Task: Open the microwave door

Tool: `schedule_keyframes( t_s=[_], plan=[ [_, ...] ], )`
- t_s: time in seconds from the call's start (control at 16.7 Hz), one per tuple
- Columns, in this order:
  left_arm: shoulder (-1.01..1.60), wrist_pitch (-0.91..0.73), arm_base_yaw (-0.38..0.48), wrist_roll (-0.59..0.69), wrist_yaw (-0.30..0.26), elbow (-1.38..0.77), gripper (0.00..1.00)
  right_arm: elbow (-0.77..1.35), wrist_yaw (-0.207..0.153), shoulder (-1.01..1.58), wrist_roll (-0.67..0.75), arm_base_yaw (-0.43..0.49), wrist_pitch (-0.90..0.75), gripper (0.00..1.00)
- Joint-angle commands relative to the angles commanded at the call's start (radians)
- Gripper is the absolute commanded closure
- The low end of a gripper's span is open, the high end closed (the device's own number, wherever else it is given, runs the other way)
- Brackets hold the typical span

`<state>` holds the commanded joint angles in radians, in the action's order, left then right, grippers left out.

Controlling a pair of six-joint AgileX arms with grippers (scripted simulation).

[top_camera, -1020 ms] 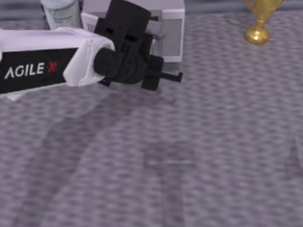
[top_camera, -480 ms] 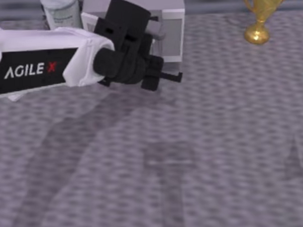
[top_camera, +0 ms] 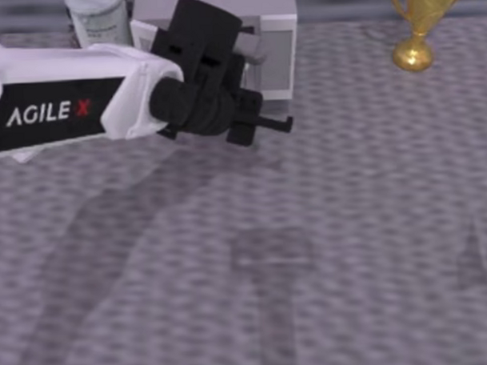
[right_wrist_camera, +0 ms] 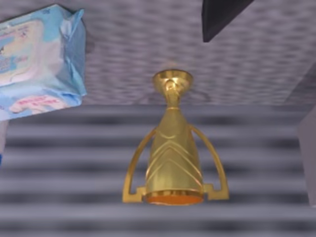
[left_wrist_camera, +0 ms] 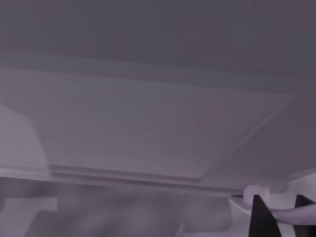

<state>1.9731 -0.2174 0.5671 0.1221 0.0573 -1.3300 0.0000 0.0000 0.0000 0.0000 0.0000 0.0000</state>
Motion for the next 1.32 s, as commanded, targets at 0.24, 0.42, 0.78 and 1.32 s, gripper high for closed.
schedule_keyframes(
  t_s=[0.24,0.42,0.78,1.32],
  plan=[
    [-0.023,0.013,-0.018,-0.04,-0.025,0.028,1.0,0.0,0.0,0.0,0.0,0.0,0.0,0.0],
    [-0.028,0.015,-0.024,-0.053,-0.032,0.039,1.0,0.0,0.0,0.0,0.0,0.0,0.0,0.0],
    [-0.028,0.015,-0.024,-0.053,-0.032,0.039,1.0,0.0,0.0,0.0,0.0,0.0,0.0,0.0],
    [-0.028,0.015,-0.024,-0.053,-0.032,0.039,1.0,0.0,0.0,0.0,0.0,0.0,0.0,0.0]
  ],
)
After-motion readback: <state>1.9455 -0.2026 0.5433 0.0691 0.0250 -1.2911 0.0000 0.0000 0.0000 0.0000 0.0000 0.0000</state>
